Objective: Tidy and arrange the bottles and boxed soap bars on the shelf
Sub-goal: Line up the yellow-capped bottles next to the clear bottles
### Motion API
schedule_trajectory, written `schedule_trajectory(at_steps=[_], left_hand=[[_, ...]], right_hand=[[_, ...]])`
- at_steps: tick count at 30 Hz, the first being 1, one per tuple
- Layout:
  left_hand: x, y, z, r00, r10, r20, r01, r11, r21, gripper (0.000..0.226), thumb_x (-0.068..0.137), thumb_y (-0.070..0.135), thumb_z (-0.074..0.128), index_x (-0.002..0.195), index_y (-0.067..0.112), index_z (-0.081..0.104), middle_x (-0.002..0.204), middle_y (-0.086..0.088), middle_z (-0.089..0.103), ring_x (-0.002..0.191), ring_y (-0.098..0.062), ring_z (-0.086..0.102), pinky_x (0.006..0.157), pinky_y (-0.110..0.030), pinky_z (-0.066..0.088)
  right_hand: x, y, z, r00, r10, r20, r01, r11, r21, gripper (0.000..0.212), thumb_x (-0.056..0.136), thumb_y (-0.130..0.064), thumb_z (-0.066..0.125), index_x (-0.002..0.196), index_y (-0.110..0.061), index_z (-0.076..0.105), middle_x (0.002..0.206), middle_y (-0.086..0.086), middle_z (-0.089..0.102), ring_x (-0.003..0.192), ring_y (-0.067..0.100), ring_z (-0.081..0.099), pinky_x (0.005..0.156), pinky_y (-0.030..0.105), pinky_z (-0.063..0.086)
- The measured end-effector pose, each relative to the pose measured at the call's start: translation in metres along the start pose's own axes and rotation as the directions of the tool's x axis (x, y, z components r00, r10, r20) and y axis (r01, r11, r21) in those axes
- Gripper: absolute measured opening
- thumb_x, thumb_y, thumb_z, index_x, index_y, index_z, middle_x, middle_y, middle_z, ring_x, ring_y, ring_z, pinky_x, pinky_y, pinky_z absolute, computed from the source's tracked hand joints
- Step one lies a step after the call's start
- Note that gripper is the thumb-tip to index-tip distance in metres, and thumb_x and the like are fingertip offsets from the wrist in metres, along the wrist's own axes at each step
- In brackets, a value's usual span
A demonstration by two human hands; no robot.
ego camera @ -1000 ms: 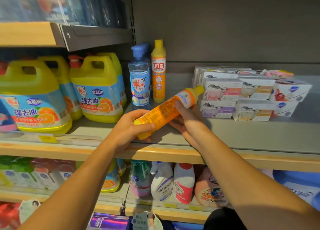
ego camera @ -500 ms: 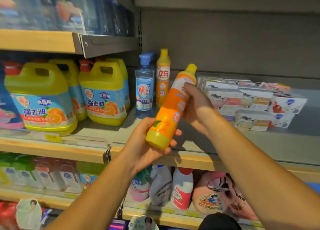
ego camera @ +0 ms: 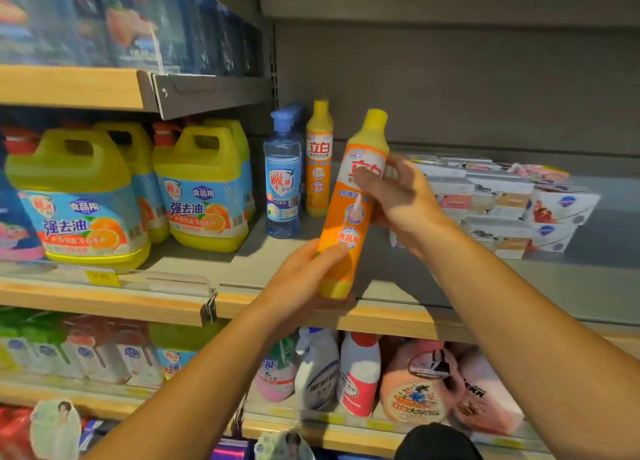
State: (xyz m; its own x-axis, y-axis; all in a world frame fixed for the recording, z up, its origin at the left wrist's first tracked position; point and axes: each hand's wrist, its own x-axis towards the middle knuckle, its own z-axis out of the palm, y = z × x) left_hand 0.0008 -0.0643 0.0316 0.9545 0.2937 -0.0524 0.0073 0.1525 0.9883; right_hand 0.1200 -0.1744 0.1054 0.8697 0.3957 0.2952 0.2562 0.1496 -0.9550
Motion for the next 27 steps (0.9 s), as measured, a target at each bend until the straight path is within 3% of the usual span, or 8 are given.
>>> schedule_trajectory(at_steps=[2,4,9,16,18,20,23,27], left_hand=[[0.009,-0.003,-0.001,0.977,0.208,-0.045,-0.174,0.903,0.392,0.035,0.087,0.044,0.068,0.117,0.031,0.056,0.116,0.003,0.067,0.100,-0.012,0.065,0.082,-0.032,0.056],[0.018,-0.004,-0.003,0.943,0.330,-0.037,-0.259,0.800,0.541,0.043,0.085,0.043,0.071,0.120,0.028,0.052,0.114,0.007,0.066,0.100,-0.008,0.064,0.081,-0.027,0.054],[0.036,-0.009,-0.006,0.907,0.420,-0.031,-0.285,0.665,0.690,0.049,0.082,0.040,0.075,0.123,0.023,0.056,0.113,0.009,0.065,0.088,0.000,0.058,0.067,-0.008,0.042],[0.048,-0.012,-0.006,0.920,0.391,-0.026,-0.257,0.653,0.712,0.056,0.082,0.039,0.075,0.130,0.021,0.052,0.124,0.003,0.064,0.099,-0.011,0.060,0.078,-0.022,0.049],[0.046,-0.009,-0.012,0.932,0.361,0.040,-0.272,0.619,0.737,0.060,0.082,0.043,0.073,0.133,0.025,0.049,0.126,0.006,0.063,0.097,-0.008,0.059,0.074,-0.017,0.047],[0.043,-0.005,-0.027,0.936,0.338,0.097,-0.272,0.519,0.811,0.064,0.083,0.047,0.070,0.139,0.028,0.045,0.130,0.007,0.060,0.101,-0.006,0.057,0.074,-0.016,0.044],[0.039,-0.002,-0.057,0.935,0.352,0.050,-0.151,0.266,0.952,0.062,0.086,0.050,0.064,0.141,0.025,0.048,0.135,0.001,0.059,0.118,-0.018,0.056,0.090,-0.032,0.048],[0.037,-0.011,-0.077,0.944,0.315,0.100,-0.110,0.013,0.994,0.040,0.089,0.059,0.046,0.098,0.023,0.061,0.101,0.002,0.063,0.102,-0.024,0.057,0.086,-0.041,0.048]], right_hand=[[-0.003,-0.004,0.001,0.992,-0.125,0.027,0.127,0.984,-0.125,0.045,0.081,-0.028,0.078,0.115,-0.033,0.050,0.099,-0.016,0.066,0.083,0.001,0.070,0.060,0.023,0.057],[-0.006,-0.005,0.004,0.978,-0.201,0.057,0.208,0.952,-0.223,0.054,0.079,-0.025,0.080,0.121,-0.035,0.047,0.101,-0.021,0.063,0.091,-0.002,0.065,0.067,0.021,0.057],[-0.006,0.005,0.011,0.966,-0.236,0.105,0.258,0.906,-0.337,0.070,0.079,-0.022,0.080,0.136,-0.035,0.042,0.125,-0.015,0.058,0.112,0.008,0.057,0.082,0.026,0.054],[0.000,0.018,0.011,0.985,-0.161,0.067,0.174,0.903,-0.393,0.066,0.086,-0.037,0.072,0.142,-0.032,0.037,0.137,-0.007,0.055,0.123,0.016,0.055,0.095,0.040,0.051],[-0.004,0.023,0.008,0.990,-0.118,0.079,0.140,0.901,-0.410,0.069,0.084,-0.038,0.074,0.141,-0.036,0.036,0.137,-0.009,0.055,0.121,0.015,0.055,0.093,0.038,0.051],[-0.013,0.034,0.003,0.994,-0.068,0.081,0.098,0.886,-0.453,0.071,0.081,-0.034,0.077,0.139,-0.039,0.036,0.134,-0.010,0.056,0.116,0.014,0.057,0.090,0.035,0.052],[-0.031,0.056,0.001,0.994,-0.072,0.085,0.108,0.812,-0.574,0.064,0.081,-0.038,0.076,0.134,-0.034,0.040,0.124,-0.007,0.062,0.105,0.015,0.063,0.091,0.041,0.054],[-0.023,0.070,0.010,0.998,-0.063,0.029,0.067,0.770,-0.635,0.056,0.086,-0.041,0.070,0.133,-0.027,0.043,0.125,-0.002,0.063,0.105,0.020,0.064,0.091,0.041,0.053]])
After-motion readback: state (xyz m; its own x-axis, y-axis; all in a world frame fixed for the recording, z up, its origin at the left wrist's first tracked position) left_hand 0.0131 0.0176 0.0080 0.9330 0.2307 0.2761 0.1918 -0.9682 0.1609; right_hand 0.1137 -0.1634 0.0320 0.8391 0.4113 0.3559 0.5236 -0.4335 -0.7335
